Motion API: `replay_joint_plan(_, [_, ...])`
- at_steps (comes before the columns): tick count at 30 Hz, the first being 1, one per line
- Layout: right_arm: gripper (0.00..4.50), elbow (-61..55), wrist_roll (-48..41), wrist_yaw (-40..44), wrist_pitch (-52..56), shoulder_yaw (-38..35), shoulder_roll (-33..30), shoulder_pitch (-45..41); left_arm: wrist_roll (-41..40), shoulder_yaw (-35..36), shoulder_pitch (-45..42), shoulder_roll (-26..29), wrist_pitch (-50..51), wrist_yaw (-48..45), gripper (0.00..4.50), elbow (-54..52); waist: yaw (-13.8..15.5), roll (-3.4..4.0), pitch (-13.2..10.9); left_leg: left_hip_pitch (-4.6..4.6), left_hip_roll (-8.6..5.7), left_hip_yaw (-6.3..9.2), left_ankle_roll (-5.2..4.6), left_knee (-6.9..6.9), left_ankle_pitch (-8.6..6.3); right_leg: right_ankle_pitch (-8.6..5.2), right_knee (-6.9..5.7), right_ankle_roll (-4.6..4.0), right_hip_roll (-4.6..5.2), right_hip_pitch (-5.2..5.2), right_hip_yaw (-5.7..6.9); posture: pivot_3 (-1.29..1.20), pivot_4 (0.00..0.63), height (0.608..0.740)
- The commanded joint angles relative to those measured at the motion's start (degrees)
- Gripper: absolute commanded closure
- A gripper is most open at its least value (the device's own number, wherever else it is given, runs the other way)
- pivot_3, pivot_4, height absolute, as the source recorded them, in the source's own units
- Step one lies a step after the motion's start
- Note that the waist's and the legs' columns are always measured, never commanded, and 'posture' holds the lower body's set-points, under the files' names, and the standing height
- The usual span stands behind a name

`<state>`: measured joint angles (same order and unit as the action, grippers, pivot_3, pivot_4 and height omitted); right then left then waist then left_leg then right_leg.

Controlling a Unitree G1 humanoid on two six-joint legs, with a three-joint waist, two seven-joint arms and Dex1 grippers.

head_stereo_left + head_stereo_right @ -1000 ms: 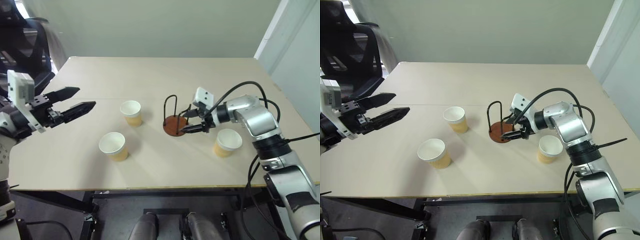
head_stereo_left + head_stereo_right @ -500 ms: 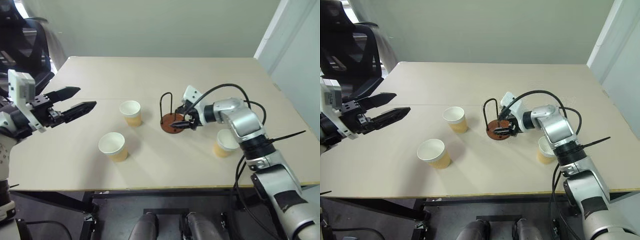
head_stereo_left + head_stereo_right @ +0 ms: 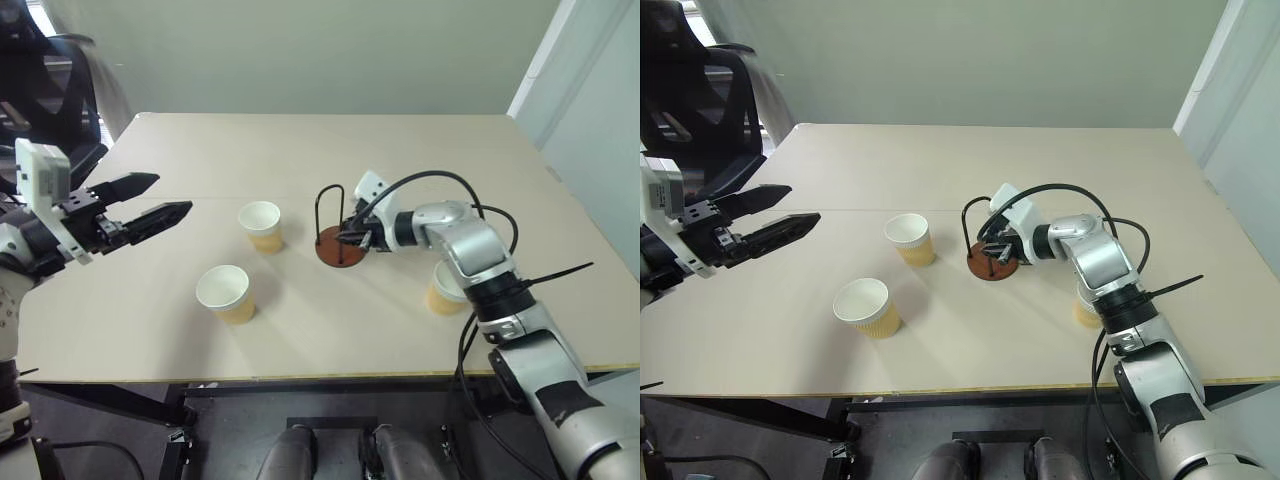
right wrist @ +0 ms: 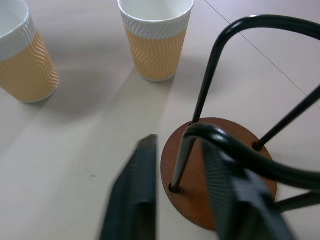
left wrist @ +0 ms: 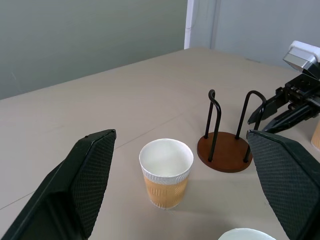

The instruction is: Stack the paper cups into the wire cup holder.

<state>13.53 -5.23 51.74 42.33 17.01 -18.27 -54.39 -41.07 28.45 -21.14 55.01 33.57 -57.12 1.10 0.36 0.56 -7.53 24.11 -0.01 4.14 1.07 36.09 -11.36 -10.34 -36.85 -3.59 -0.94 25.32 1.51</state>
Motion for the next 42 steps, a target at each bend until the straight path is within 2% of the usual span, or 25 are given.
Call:
replay_joint_plan(1, [4.47, -1.2, 0.0, -1.3, 0.5, -0.3, 0.5, -0.6, -0.6, 1.2, -0.6, 0.5, -0.3, 0.2, 0.00, -1.7, 0.0, 0.00, 0.0, 0.00, 0.00, 0.00, 0.00, 0.00, -0.01, 0.00, 0.00, 0.00, 0.00, 0.00, 0.00, 0.00, 0.150, 0.740])
replay_joint_plan(6, [4.47, 0.2, -0.1, -1.3, 0.3, -0.3, 0.3, -1.2, -0.6, 1.2, -0.7, 0.6, -0.2, 0.2, 0.00, -1.5, 0.0, -0.02, 0.0, 0.00, 0.00, 0.00, 0.00, 0.00, -0.02, 0.00, 0.00, 0.00, 0.00, 0.00, 0.00, 0.00, 0.150, 0.740])
replay_joint_plan(9, [4.47, 2.1, -0.6, 1.6, -2.5, -0.3, -0.8, -2.1, -0.5, 1.0, -0.9, 0.8, -0.2, -0.1, 0.00, -1.3, 0.0, -0.03, 0.0, -0.01, 0.00, 0.00, 0.01, 0.00, -0.01, 0.00, 0.00, -0.01, 0.00, 0.00, 0.00, 0.00, 0.150, 0.740])
replay_joint_plan(17, [4.47, 11.5, -3.1, 21.6, -19.2, -0.9, -6.0, -8.0, 0.6, -0.7, -2.2, 1.7, -2.0, -2.7, 0.00, -0.4, 0.1, -0.03, 0.0, 0.12, 0.00, -0.01, 0.01, 0.01, -0.01, 0.00, 0.02, -0.01, 0.00, 0.09, 0.00, 0.00, 0.150, 0.740])
replay_joint_plan(25, [4.47, 12.2, -4.2, 37.2, -24.0, 0.5, -9.4, -9.7, 0.6, -1.5, -3.0, 2.4, -0.7, -3.5, 0.00, 0.4, 0.0, -0.05, 0.0, 0.16, 0.01, -0.01, -0.16, 0.01, -0.02, -0.01, 0.00, -0.01, 0.00, 0.16, 0.03, 0.00, 0.150, 0.740])
replay_joint_plan(30, [4.47, 10.9, -3.8, 40.6, -25.4, 1.9, -9.7, -9.5, 0.6, -2.1, -3.6, 2.8, -0.6, -4.2, 0.00, 0.7, 0.0, -0.05, 0.0, 0.14, 0.03, -0.01, -0.22, 0.01, -0.03, 0.01, 0.00, 0.02, 0.00, 0.16, 0.04, 0.00, 0.150, 0.740])
replay_joint_plan(42, [4.47, 4.9, -10.7, 40.8, -28.3, 11.1, -13.5, -8.6, -0.1, -2.1, -3.1, 3.2, 0.4, -5.1, 0.00, -0.7, -0.2, -0.05, 0.0, 0.08, 0.04, -0.02, -0.21, 0.02, -0.02, -0.01, -0.07, -0.10, 0.00, 0.14, 0.04, 0.00, 0.150, 0.740])
